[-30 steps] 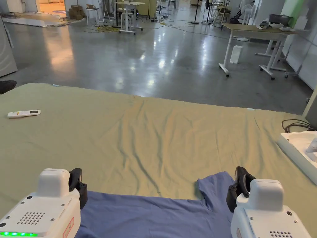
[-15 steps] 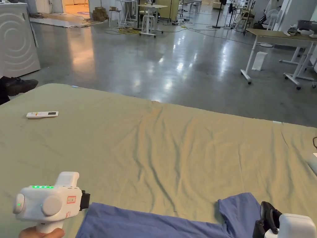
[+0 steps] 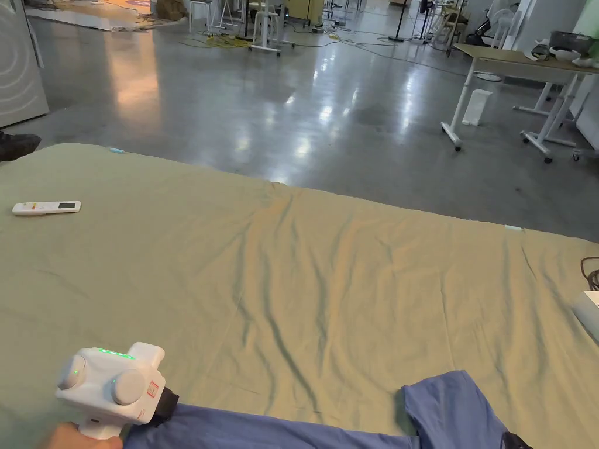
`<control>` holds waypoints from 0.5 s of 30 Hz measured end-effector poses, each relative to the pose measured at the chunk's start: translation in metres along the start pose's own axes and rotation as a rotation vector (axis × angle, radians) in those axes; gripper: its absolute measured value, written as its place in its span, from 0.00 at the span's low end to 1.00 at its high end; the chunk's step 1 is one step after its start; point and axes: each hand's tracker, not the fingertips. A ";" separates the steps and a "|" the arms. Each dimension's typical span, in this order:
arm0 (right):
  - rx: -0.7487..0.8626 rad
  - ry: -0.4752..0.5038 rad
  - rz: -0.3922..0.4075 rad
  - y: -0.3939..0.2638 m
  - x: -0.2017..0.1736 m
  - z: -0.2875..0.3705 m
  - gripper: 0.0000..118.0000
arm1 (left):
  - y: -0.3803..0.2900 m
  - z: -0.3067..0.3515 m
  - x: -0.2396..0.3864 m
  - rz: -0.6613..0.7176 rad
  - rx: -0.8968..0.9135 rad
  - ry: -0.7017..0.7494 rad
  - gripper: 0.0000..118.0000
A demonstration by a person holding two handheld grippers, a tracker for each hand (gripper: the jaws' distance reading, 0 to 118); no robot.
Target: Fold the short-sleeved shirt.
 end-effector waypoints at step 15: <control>-0.328 0.035 -0.037 0.011 0.076 -0.097 0.00 | -0.008 0.019 0.001 0.029 0.093 -0.039 0.03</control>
